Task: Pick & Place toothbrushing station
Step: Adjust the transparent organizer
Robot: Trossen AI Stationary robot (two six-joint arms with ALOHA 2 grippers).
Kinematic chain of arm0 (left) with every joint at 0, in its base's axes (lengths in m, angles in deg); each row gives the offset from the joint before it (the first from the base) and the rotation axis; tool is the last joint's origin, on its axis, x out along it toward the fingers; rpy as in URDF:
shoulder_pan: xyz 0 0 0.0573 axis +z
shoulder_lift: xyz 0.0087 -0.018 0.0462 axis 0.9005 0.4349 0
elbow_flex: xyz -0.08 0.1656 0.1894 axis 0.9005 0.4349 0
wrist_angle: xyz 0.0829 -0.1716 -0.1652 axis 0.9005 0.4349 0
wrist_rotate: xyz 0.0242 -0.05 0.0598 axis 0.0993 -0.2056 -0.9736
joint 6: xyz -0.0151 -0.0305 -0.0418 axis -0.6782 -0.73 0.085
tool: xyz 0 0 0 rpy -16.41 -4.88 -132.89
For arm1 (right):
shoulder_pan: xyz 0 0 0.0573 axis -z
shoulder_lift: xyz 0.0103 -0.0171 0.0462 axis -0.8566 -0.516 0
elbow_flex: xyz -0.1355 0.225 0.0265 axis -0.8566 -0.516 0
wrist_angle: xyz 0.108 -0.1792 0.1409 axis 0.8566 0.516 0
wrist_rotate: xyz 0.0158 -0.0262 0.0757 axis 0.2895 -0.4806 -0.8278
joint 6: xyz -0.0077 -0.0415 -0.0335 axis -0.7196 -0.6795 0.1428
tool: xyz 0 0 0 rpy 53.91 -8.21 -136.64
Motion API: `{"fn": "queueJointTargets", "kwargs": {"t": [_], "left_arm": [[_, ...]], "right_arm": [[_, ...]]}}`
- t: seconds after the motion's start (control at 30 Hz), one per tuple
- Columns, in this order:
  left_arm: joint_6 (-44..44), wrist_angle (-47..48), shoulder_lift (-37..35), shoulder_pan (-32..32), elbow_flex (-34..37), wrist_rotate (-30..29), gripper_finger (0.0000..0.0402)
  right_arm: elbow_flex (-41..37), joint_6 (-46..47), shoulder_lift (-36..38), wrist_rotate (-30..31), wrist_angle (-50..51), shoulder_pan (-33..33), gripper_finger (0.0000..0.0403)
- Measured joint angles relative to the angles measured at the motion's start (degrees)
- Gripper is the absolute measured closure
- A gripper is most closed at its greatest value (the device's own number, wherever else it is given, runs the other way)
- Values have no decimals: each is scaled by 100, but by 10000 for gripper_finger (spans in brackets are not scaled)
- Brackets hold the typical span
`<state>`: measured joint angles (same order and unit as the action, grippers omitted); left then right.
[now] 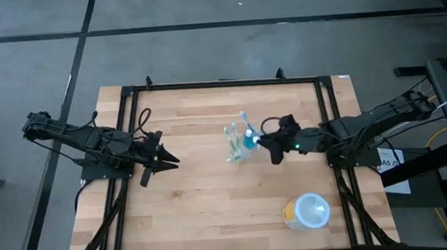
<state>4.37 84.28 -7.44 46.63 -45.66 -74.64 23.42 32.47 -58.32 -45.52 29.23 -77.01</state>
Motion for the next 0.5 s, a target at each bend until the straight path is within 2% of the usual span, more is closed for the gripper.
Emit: {"fn": "queueJointTargets", "kwargs": {"t": [0.13,0.27,0.4,0.5], "left_arm": [[-43,-35,0,-2,0,-53,313],[-51,-86,0,-2,0,-111,313],[-63,-253,0,-64,0,-192,313],[-99,-293,0,-195,0,-417,313]], "right_arm": [[276,-231,276,520,307,-3,267],[532,282,391,1221,1816,108,285],[543,816,323,706,2953,533,327],[543,647,231,288,3019,859,377]]}}
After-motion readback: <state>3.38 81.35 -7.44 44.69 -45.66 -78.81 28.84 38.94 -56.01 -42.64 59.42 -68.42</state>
